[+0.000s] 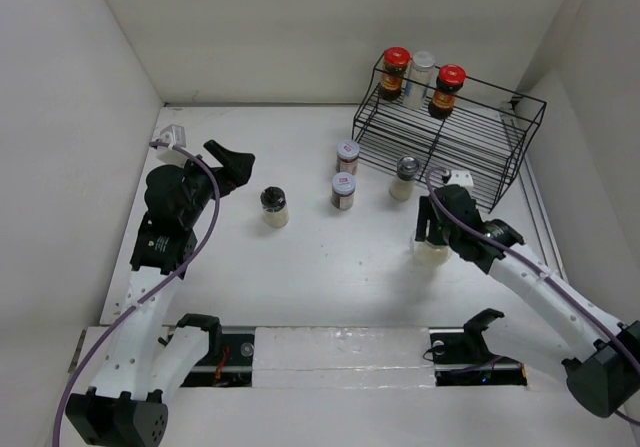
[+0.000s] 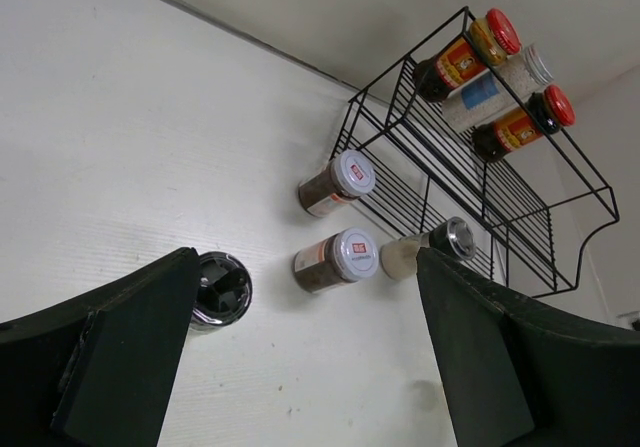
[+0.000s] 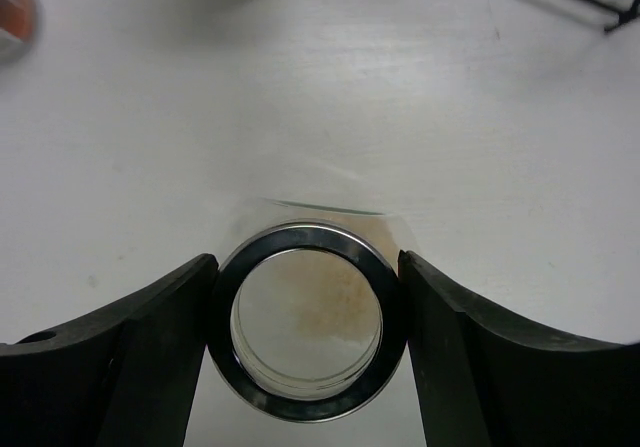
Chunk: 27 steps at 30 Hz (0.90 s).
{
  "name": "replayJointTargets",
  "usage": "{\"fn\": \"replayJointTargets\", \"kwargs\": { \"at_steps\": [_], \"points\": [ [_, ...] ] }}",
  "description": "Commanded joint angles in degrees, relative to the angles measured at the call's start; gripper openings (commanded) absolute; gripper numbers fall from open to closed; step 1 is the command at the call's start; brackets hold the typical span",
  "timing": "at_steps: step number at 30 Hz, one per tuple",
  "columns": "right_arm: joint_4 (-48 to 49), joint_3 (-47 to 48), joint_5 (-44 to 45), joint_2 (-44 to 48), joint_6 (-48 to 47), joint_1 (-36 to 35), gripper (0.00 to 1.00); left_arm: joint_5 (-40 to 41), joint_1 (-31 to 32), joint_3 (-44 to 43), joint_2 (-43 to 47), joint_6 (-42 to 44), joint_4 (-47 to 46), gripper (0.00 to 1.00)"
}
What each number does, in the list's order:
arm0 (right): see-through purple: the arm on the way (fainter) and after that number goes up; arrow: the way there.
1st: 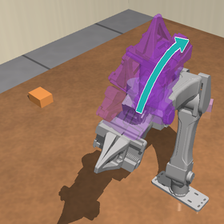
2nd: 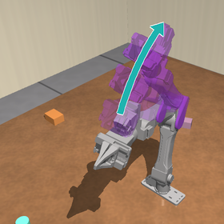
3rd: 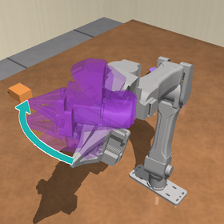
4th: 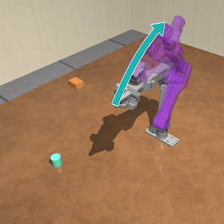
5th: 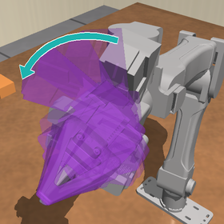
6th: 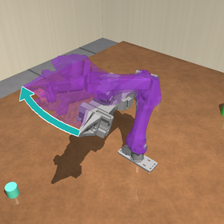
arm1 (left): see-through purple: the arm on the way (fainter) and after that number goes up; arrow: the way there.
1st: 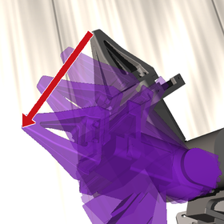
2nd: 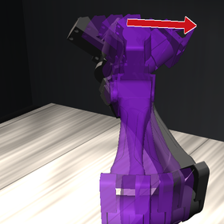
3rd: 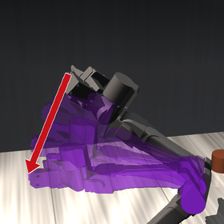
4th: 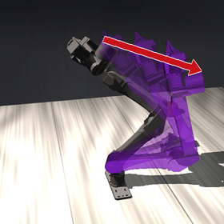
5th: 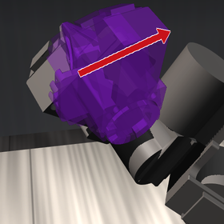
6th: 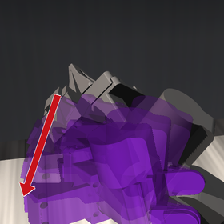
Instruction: Organize the condiment bottles
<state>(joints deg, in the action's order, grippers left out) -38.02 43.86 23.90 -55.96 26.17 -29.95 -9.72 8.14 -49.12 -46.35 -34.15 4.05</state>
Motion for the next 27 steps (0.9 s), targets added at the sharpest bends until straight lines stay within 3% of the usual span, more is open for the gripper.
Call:
{"fn": "replayJointTargets", "kwargs": {
  "at_steps": [1,8,14,20,27],
  "points": [
    [7.8,12.6,1.4,2.7,-3.8,-2.6,0.57,-1.3,-0.3,-0.6,0.4,0.0,-3.0,0.86],
    [24.7,32.4,-7.1,-14.5,-14.7,0.1,0.57,-1.3,-0.3,-0.6,-0.1,0.0,-3.5,0.86],
    [28.2,50.8,-11.6,-32.3,-19.7,5.4,0.56,-1.3,-0.3,-0.6,-0.1,0.5,-3.5,0.86],
    [24.9,66.9,-14.9,-45.5,-21.9,7.7,0.56,-1.9,-0.3,-0.1,-1.3,0.5,-3.5,0.86],
    [24.9,69.5,-15.6,-50.7,-22.5,11.1,0.56,-3.0,-0.3,-1.2,-3.5,1.6,-2.9,0.86]
  ]
}}
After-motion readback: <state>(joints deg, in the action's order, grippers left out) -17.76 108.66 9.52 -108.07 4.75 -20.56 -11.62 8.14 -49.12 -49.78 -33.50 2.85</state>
